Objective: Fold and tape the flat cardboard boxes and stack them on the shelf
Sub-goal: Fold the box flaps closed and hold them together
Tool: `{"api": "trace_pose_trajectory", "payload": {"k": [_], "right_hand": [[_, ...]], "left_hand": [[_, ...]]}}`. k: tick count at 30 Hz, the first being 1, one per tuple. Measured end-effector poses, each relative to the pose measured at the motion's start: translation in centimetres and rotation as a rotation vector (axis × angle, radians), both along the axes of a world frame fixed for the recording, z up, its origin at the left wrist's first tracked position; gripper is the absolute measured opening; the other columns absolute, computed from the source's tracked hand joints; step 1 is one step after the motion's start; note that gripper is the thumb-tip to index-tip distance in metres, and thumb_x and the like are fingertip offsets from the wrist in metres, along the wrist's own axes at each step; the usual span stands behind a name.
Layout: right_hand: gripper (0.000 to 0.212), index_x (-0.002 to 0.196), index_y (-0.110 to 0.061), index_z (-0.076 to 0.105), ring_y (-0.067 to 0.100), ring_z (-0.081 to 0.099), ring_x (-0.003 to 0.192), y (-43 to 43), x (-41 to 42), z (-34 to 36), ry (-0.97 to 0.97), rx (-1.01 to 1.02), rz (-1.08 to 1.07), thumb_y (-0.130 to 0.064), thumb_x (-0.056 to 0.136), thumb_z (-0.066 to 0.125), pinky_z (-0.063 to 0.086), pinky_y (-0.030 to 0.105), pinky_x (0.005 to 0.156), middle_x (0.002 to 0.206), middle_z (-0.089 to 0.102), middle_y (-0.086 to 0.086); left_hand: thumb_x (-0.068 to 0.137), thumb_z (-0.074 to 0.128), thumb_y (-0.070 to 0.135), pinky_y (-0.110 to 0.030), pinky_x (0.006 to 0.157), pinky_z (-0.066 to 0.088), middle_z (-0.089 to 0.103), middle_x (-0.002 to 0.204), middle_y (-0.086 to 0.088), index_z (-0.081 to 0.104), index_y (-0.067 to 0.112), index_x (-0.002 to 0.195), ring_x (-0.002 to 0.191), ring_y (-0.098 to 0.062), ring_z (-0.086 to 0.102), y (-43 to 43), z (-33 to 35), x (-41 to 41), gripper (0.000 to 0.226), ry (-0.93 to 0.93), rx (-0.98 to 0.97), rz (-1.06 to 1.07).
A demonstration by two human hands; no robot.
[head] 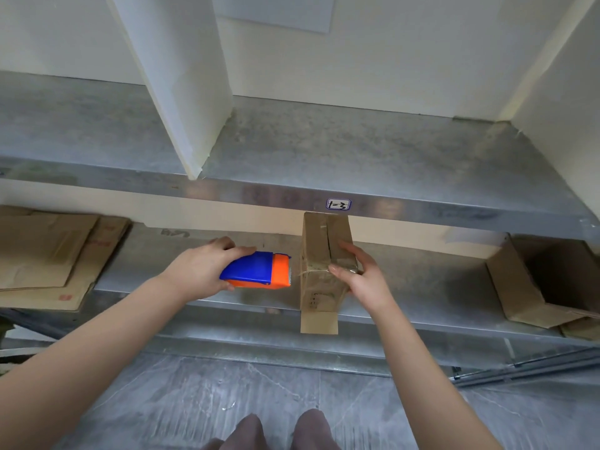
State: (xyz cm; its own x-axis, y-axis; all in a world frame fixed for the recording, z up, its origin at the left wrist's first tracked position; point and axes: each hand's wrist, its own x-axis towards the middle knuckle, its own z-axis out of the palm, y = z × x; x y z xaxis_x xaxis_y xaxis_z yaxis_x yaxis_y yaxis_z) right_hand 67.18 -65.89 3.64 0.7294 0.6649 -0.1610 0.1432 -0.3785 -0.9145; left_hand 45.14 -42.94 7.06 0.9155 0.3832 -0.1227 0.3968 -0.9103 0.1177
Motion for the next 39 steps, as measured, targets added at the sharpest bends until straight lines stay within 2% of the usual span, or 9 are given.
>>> {"api": "trace_pose_trajectory", "payload": {"k": [7,13,16,20,23,27,30,35,39], "right_hand": [[0.054,0.132,-0.033,0.055,0.014,0.05,0.125,0.0,-0.1,0.2,-0.005,-0.001,-0.006,-0.033,0.082,0.076,0.048,0.049,0.1,0.131,0.053,-0.015],[0.054,0.133,-0.033,0.054,0.013,0.047,0.127,-0.2,0.1,0.2,-0.006,0.003,0.004,-0.034,0.083,0.075,0.046,0.043,0.104,0.136,0.052,-0.012],[0.054,0.133,-0.032,0.054,0.012,0.047,0.127,-0.1,0.1,0.1,-0.004,0.009,0.007,-0.033,0.083,0.075,0.046,0.043,0.104,0.136,0.052,-0.012],[0.055,0.134,-0.033,0.054,0.012,0.046,0.13,-0.2,0.1,0.1,-0.023,0.009,0.017,-0.033,0.083,0.075,0.04,0.033,0.107,0.139,0.052,-0.008],[0.056,0.134,-0.034,0.053,0.011,0.045,0.129,-0.3,0.0,0.0,-0.03,0.002,0.026,-0.035,0.083,0.074,0.04,0.032,0.107,0.139,0.052,-0.01],[0.056,0.134,-0.036,0.052,0.011,0.046,0.128,-0.3,0.1,-0.1,-0.026,-0.009,0.022,-0.038,0.082,0.074,0.042,0.035,0.107,0.139,0.052,-0.012],[0.056,0.134,-0.038,0.052,0.01,0.046,0.128,-0.4,0.2,-0.3,-0.035,-0.014,0.022,-0.04,0.082,0.074,0.041,0.033,0.106,0.139,0.051,-0.012],[0.055,0.133,-0.04,0.052,0.007,0.045,0.127,-0.3,0.3,-0.5,-0.044,0.002,0.035,-0.039,0.083,0.073,0.037,0.025,0.1,0.139,0.051,-0.013],[0.055,0.133,-0.04,0.052,0.005,0.044,0.125,-0.4,0.3,-0.6,-0.049,0.003,0.038,-0.039,0.083,0.073,0.036,0.024,0.098,0.139,0.051,-0.015]], "left_hand": [[0.074,0.07,0.048,-0.031,0.076,0.05,0.054,0.11,-0.002,0.046,0.039,0.136,0.103,-0.023,0.058,-2.0,0.4,4.1,0.068,0.058,-0.05,0.019],[0.068,0.076,0.031,-0.031,0.079,0.05,0.053,0.11,-0.002,0.047,0.036,0.136,0.103,-0.024,0.055,-1.6,0.9,5.4,0.074,0.175,-0.054,0.042],[0.063,0.083,0.032,-0.027,0.078,0.045,0.058,0.114,0.001,0.05,0.033,0.134,0.098,-0.019,0.054,-1.2,0.8,5.5,0.078,0.214,-0.088,0.043],[0.06,0.089,0.03,-0.022,0.082,0.037,0.057,0.126,0.0,0.046,0.031,0.141,0.112,-0.02,0.053,-0.8,-0.3,4.9,0.091,0.202,-0.237,0.084],[0.063,0.084,0.021,-0.025,0.081,0.04,0.05,0.11,-0.002,0.047,0.033,0.14,0.103,-0.021,0.051,-0.5,-0.5,5.2,0.086,0.127,-0.219,0.078],[0.071,0.078,0.032,-0.032,0.089,0.047,0.047,0.117,-0.002,0.04,0.039,0.143,0.109,-0.023,0.052,0.0,-0.5,5.1,0.082,0.075,-0.161,0.05],[0.069,0.075,0.049,-0.029,0.082,0.045,0.046,0.112,0.006,0.038,0.045,0.142,0.108,-0.016,0.049,-0.2,-1.1,4.3,0.082,0.012,-0.166,0.019],[0.064,0.079,0.06,-0.022,0.084,0.036,0.048,0.112,0.01,0.036,0.046,0.143,0.102,-0.009,0.046,0.4,-1.6,2.7,0.09,-0.027,-0.33,-0.003],[0.069,0.072,0.066,-0.019,0.087,0.036,0.05,0.111,0.015,0.044,0.048,0.137,0.104,-0.008,0.051,0.4,-1.5,2.5,0.076,-0.098,-0.41,0.005]]}}
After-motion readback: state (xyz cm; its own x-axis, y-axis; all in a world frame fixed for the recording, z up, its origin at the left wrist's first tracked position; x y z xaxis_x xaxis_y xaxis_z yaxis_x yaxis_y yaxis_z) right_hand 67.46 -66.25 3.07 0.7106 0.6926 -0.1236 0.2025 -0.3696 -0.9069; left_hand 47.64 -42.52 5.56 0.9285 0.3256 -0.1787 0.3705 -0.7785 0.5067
